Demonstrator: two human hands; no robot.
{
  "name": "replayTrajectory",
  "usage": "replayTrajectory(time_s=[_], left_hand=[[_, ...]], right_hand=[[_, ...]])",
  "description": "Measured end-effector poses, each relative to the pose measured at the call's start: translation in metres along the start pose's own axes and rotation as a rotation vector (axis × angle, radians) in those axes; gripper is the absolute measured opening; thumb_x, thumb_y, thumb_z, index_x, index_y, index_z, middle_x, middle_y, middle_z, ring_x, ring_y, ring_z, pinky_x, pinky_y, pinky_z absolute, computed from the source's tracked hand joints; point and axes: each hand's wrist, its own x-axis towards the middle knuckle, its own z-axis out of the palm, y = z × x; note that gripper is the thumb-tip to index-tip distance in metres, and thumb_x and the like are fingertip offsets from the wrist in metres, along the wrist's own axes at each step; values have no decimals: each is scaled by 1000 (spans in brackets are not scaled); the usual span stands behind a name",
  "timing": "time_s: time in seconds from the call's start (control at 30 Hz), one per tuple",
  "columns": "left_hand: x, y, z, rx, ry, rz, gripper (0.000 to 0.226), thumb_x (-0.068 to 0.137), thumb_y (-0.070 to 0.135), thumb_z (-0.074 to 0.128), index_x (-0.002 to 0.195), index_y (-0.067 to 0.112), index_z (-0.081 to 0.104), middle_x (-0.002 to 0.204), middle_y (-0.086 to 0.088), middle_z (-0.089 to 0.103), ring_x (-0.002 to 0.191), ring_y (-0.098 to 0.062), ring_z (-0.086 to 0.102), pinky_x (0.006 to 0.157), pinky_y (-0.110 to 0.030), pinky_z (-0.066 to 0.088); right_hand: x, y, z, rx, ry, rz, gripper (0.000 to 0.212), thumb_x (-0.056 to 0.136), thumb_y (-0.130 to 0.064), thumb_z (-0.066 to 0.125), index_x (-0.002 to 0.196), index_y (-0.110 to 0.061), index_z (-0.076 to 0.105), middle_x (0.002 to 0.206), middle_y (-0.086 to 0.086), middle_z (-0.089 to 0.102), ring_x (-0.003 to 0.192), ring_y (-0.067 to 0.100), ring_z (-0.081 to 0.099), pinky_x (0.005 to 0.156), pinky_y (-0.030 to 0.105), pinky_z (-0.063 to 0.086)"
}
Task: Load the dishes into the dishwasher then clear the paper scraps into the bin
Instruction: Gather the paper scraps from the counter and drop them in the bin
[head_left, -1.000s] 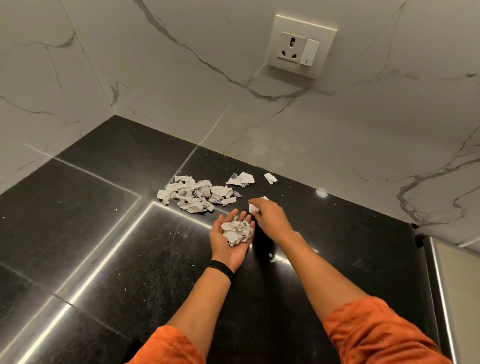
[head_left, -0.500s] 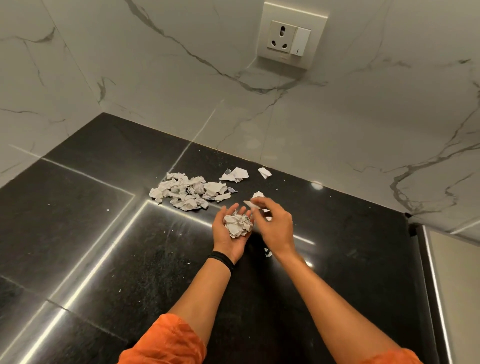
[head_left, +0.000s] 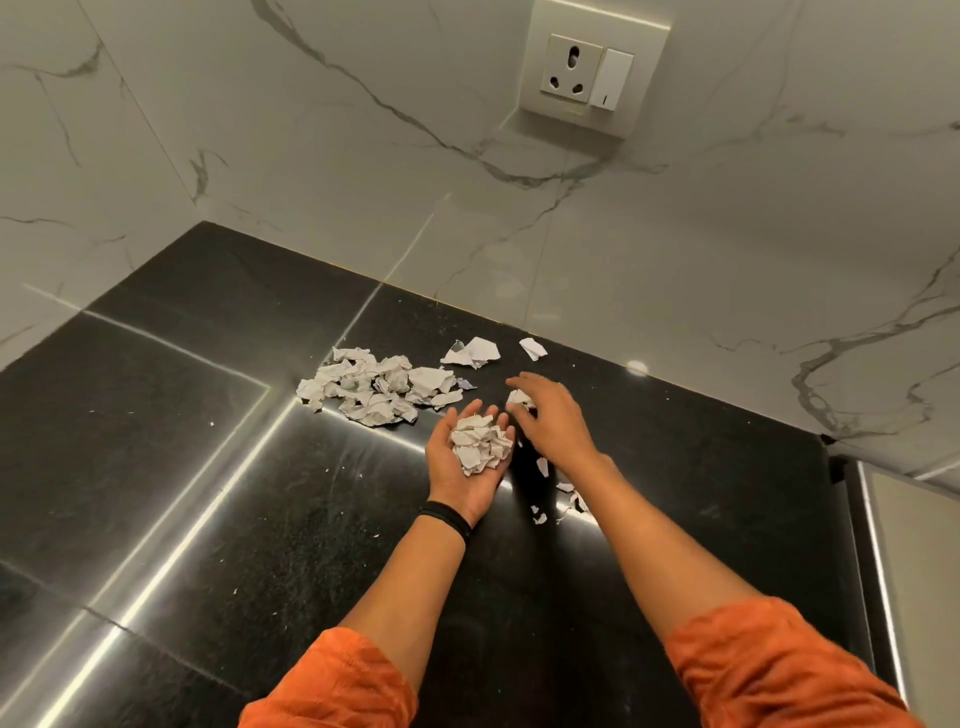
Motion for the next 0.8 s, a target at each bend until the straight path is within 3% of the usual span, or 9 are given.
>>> replayTrajectory(time_s=[0.1,0.2,0.27,0.33,0.4,0.53,0.63,0.73,0.8], left_hand=[[4,3,-2,-1,18,13,38,100,36,50,122,9,65,124,-17,64,111,-31,63,106,-43,45],[7,5,-3,15,34,26,37,99,35,51,122,9,65,124,-17,65,113,-32,63,101,-43,49],[7,4,-3,28,49,41,38,99,35,52,123,8,65,123,-16,65,113,-32,64,96,-43,51],[6,2,-4,35,53,49,38,99,35,53,124,9,64,123,-16,65,113,-31,64,92,-42,52],[4,-1,-2,51,53,52,38,99,35,53,125,9,64,124,-15,64,113,-30,63,94,-42,52],[0,-13,5,101,30,36,38,98,36,54,122,9,63,123,-17,64,113,-30,62,106,-43,45],[-5,-20,12,127,-8,6,33,98,37,52,111,11,67,105,-12,71,99,-26,68,94,-38,52],[-6,-22,14,106,-10,-5,35,97,41,55,114,13,67,103,-11,71,93,-27,71,93,-40,54],[-7,-22,14,95,-19,-3,34,98,41,53,112,13,67,101,-10,70,89,-26,72,88,-39,55]], right_hand=[[11,13,9,-248,-170,-51,44,96,-13,62,140,-18,58,150,8,50,138,31,44,115,40,34],[-3,13,14,-341,-123,-152,20,95,-12,54,105,-17,70,108,1,68,105,28,58,87,40,51],[-14,17,13,-376,-92,-174,16,93,-13,54,97,-20,68,96,-2,68,95,24,59,78,37,52],[-22,21,12,-232,6,-80,22,95,-13,57,107,-22,73,104,-2,74,102,22,65,87,36,54],[-29,16,4,104,152,85,27,96,-16,63,119,-23,74,115,-3,75,111,12,66,100,32,52],[-39,-15,-11,483,216,62,27,93,-20,70,119,-27,74,110,-11,75,103,-1,68,95,25,55],[-52,-32,-10,364,169,-90,27,94,-23,69,120,-28,74,113,-8,75,105,2,66,93,25,54],[-60,-30,5,110,94,-206,34,93,-33,65,127,-36,68,123,-5,70,119,11,60,102,42,47],[-62,-27,9,126,53,-179,38,93,-40,60,131,-39,64,134,-6,65,131,10,52,110,45,40]])
